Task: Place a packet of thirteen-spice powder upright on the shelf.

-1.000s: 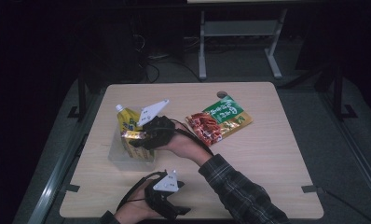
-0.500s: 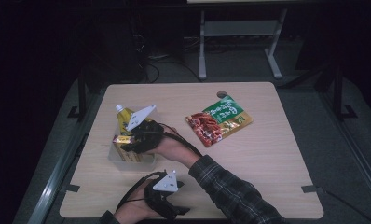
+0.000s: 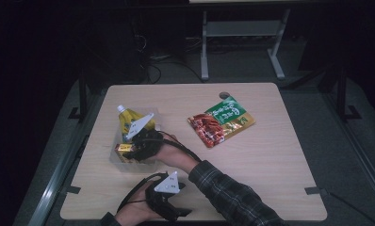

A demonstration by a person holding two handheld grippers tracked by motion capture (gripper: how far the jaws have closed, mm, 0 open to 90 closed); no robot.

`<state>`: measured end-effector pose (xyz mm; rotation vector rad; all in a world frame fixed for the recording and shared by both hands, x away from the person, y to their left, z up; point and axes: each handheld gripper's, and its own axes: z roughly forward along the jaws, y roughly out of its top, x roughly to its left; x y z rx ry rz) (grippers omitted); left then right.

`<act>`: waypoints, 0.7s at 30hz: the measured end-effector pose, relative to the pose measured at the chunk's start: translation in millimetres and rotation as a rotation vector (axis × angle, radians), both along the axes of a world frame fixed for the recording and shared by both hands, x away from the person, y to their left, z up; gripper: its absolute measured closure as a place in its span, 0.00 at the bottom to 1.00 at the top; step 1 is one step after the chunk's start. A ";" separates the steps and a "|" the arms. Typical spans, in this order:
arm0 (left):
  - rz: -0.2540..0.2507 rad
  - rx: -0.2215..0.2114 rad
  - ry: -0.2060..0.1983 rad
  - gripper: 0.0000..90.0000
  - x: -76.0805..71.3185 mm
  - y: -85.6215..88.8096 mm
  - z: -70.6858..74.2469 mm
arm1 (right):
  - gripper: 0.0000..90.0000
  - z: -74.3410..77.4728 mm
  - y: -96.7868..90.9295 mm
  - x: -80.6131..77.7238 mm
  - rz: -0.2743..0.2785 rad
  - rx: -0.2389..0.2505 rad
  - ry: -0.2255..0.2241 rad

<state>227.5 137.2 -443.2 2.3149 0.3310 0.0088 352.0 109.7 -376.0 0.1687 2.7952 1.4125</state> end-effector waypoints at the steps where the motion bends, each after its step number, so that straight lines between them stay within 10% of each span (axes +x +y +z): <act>1: -0.001 0.001 -0.001 0.18 0.0 -0.1 0.0 | 0.73 -1.6 0.1 0.1 -0.001 -0.002 -0.008; 21: 0.005 -0.001 0.002 0.18 1.0 0.6 -0.2 | 0.58 13.1 -19.2 -4.7 -0.022 0.043 0.001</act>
